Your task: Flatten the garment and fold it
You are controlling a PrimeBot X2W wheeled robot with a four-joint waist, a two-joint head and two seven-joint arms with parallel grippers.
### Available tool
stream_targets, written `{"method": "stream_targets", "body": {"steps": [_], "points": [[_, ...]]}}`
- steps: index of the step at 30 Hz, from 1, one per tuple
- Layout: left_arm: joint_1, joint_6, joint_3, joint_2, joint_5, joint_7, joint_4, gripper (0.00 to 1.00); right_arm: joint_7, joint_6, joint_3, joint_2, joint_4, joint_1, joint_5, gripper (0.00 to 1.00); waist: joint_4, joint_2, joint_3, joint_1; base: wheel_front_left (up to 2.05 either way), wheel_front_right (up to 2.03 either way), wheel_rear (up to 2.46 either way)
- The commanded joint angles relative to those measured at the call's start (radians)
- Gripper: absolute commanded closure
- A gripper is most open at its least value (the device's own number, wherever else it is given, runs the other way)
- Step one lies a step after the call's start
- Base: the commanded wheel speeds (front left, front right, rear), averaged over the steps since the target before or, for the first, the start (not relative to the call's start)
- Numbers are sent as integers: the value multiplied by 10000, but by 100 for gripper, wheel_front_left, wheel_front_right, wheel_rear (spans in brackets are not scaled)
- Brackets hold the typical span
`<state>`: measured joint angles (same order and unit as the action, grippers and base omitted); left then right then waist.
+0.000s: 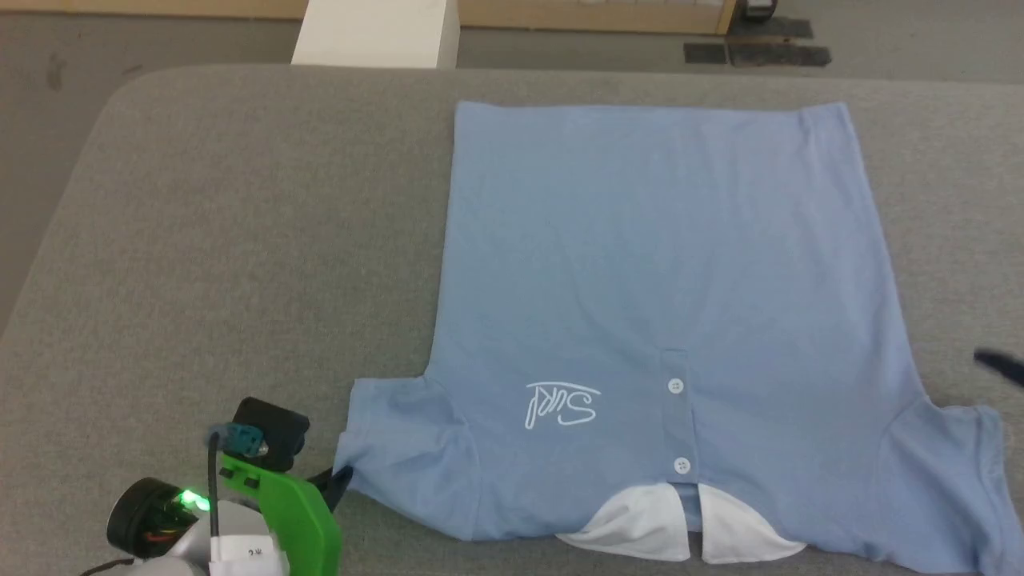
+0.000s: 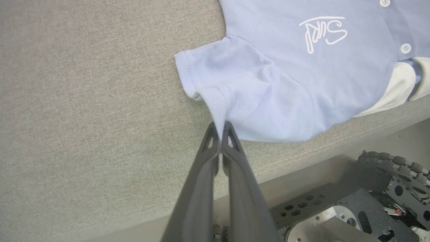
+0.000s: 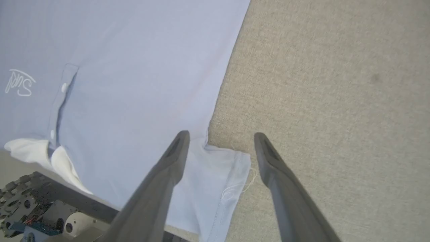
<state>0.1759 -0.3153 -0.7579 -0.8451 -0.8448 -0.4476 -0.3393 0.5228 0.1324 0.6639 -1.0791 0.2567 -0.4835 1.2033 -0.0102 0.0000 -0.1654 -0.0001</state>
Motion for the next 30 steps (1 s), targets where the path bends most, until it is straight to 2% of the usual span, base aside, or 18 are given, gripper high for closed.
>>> {"method": "stream_targets", "body": {"steps": [1, 8, 13, 19, 30], "points": [[209, -80, 23, 18, 149, -1, -178, 100, 177, -17, -214, 125, -36, -455, -209, 0, -533, 0, -867, 1, 0, 0, 0], [536, -334, 100, -49, 677, 78, -1294, 100, 1583, -17, -1091, 914, 640, -2830, -1257, 0, -1226, 0, -2494, 1, 0, 0, 0], [890, -398, 133, 1, 1058, 128, -1862, 100, 2670, -17, -1521, 1407, 1722, -4577, -2144, 0, -1790, 0, -3527, 1, 0, 0, 0], [1241, -420, 117, 165, 1377, 173, -2299, 100, 3470, -17, -1932, 1664, 3085, -6278, -3189, 0, -2350, 0, -4422, 1, 0, 0, 0], [1437, -477, -8, 521, 1632, 337, -2471, 100, 3657, -17, -2283, 1698, 4661, -7802, -4444, 0, -2997, 0, -5141, 1, 0, 0, 0]]}}
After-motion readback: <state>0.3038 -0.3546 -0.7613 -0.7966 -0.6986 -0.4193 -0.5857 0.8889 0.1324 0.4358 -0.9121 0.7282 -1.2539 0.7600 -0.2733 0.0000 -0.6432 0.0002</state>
